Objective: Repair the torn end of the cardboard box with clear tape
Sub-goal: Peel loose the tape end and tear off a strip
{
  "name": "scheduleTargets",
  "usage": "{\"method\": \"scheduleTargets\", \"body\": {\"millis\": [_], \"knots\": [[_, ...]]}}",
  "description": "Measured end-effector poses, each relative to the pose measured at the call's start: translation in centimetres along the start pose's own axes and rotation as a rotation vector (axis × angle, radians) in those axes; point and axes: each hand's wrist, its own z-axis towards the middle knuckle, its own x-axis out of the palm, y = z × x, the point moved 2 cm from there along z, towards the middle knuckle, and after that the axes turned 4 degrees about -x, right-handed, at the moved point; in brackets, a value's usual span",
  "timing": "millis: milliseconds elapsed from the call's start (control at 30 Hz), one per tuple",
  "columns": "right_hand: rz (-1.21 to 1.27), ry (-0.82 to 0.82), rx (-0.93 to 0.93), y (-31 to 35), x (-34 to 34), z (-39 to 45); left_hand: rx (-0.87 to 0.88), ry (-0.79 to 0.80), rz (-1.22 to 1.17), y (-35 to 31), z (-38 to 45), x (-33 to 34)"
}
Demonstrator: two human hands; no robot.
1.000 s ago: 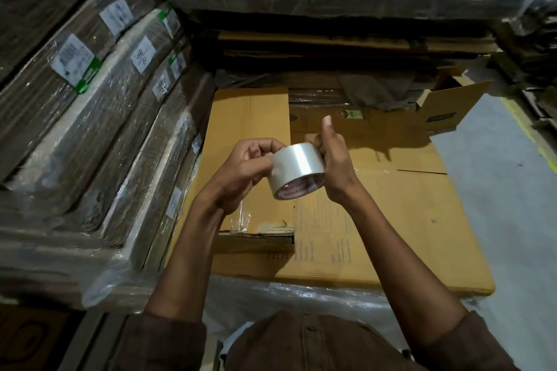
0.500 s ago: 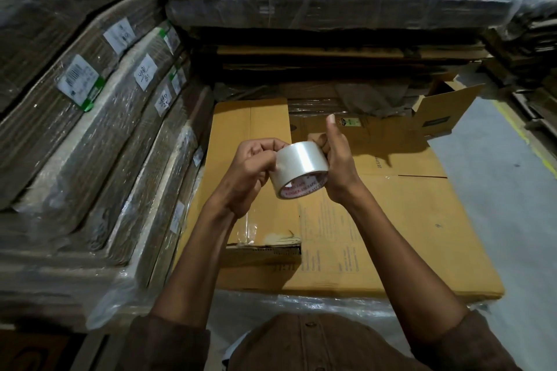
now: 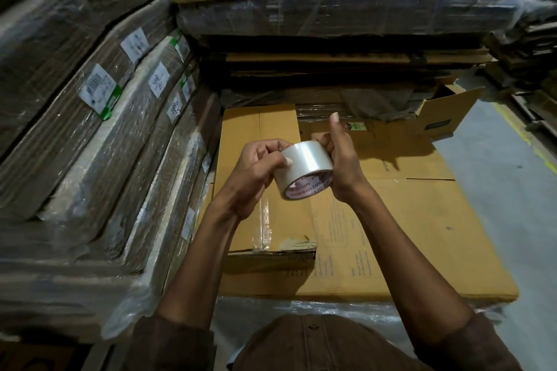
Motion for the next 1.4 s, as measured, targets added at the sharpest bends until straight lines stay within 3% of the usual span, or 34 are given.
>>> {"method": "scheduleTargets", "body": {"millis": [367, 533, 600, 733, 833, 933, 1033, 1400], "knots": [[-0.486, 0.151, -0.312, 1.9, 2.2, -0.4, -0.026, -0.028, 0.250, -1.3, -0.3, -1.3], [-0.125, 0.104, -0.181, 0.6, 2.9, -0.2, 0.017, -0.126, 0.113, -1.2, -0.5, -2.1], [-0.065, 0.077, -0.215, 0.3, 3.0, -0.7, 0.027, -0.193, 0.003, -0.9, -0.6, -2.6], [-0.325, 0.315, -0.382, 1.9, 4.2, -1.6, 0.020, -0.230, 0.100, -1.0, -1.0, -3.5], [-0.531, 0.474, -0.391, 2.7, 5.6, -1.8, -0.062, -0.361, 0.118, -1.3, -1.0, -3.5], [-0.567, 0.496, -0.379, 2.7, 6.0, -2.0, -0.115, -0.437, 0.076, -1.5, -0.9, -3.7], [-0.570, 0.519, -0.406, 2.3, 6.5, -2.1, -0.208, -0.374, -0.006, -1.9, -0.7, -4.1], [-0.313, 0.367, -0.447, 1.7, 6.6, -1.8, -0.245, -0.381, -0.154, -2.8, 0.0, -4.7]]}}
